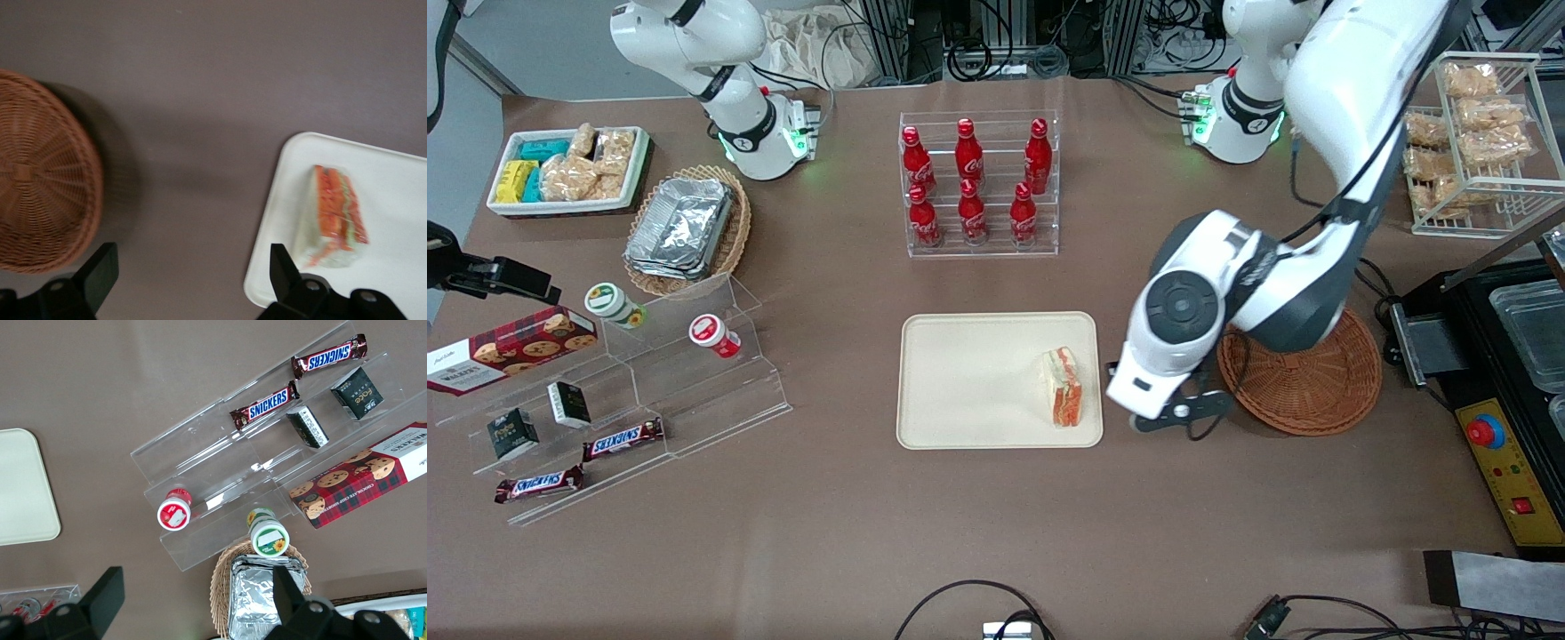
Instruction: Place sandwich from basket to tray
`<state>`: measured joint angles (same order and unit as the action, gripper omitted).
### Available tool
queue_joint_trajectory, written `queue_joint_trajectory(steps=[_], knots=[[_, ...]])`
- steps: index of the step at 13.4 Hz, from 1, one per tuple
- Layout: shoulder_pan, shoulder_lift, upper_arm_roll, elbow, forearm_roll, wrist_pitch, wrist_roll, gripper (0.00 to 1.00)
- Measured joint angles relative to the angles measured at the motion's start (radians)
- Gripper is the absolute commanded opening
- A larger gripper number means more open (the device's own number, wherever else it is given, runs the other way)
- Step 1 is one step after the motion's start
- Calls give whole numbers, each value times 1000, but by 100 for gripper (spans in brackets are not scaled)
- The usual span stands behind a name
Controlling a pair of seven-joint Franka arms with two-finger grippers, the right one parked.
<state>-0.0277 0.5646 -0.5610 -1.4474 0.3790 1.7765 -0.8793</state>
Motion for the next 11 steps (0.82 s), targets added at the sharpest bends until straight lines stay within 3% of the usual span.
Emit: queue_joint_trajectory(steps=[5, 11], knots=[[249, -181, -133, -277, -1, 119, 5, 100], [363, -265, -169, -309, -6, 121, 95, 100]])
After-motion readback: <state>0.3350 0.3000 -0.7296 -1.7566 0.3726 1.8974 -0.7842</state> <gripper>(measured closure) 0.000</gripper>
